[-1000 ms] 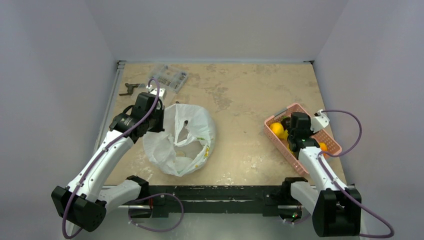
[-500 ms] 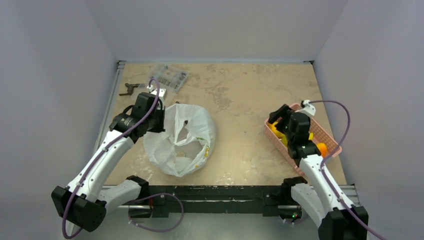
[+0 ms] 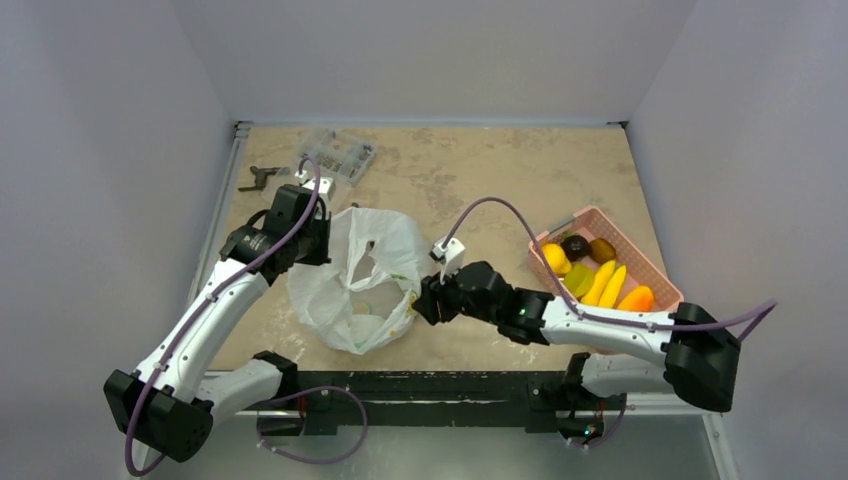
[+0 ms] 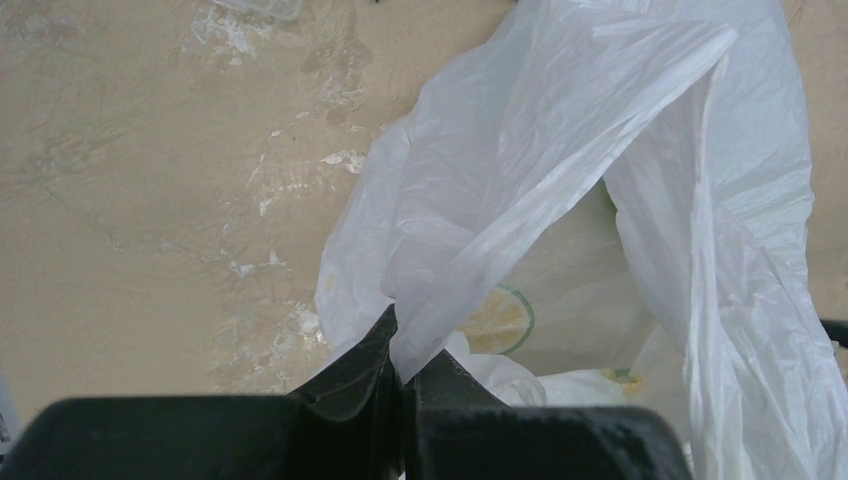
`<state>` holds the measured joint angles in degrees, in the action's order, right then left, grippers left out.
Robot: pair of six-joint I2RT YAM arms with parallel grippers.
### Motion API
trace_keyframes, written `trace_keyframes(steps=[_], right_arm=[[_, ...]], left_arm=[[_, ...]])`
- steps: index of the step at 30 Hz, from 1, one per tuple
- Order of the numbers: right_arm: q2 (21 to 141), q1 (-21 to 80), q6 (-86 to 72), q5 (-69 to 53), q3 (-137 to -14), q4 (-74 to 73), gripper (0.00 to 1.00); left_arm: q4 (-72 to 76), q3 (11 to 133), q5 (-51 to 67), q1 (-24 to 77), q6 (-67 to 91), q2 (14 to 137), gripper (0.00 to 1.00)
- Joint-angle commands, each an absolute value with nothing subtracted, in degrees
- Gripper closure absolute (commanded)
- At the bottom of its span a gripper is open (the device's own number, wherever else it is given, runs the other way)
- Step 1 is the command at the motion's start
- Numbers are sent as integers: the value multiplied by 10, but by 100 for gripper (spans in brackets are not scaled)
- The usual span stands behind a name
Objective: Take the fake fruits out of the plastic bag
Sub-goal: Take out the fake fruit from the plastic bag.
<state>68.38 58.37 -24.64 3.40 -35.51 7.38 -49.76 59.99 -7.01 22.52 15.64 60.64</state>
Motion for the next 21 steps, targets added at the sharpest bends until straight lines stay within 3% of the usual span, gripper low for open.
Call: trace_keyframes(steps=[1, 5, 9, 12, 16, 21], right_arm=[[653, 678, -240, 140, -381, 82, 56], [635, 769, -203, 166, -379, 100, 57], [702, 816, -193, 165, -429, 149, 58], [789, 818, -196, 210, -495, 191, 67], [885, 818, -219, 394, -581, 156, 96], [966, 815, -194, 478, -575, 249, 100]], left_arm=[[-479, 604, -65, 223, 156, 604, 100], [-479, 605, -60, 223, 157, 604, 100], [-477, 604, -58, 223, 156, 604, 100], [-475, 603, -55, 223, 153, 604, 100], [-470, 598, -54, 224, 148, 601, 100], [-459, 592, -39, 224, 142, 599, 100]])
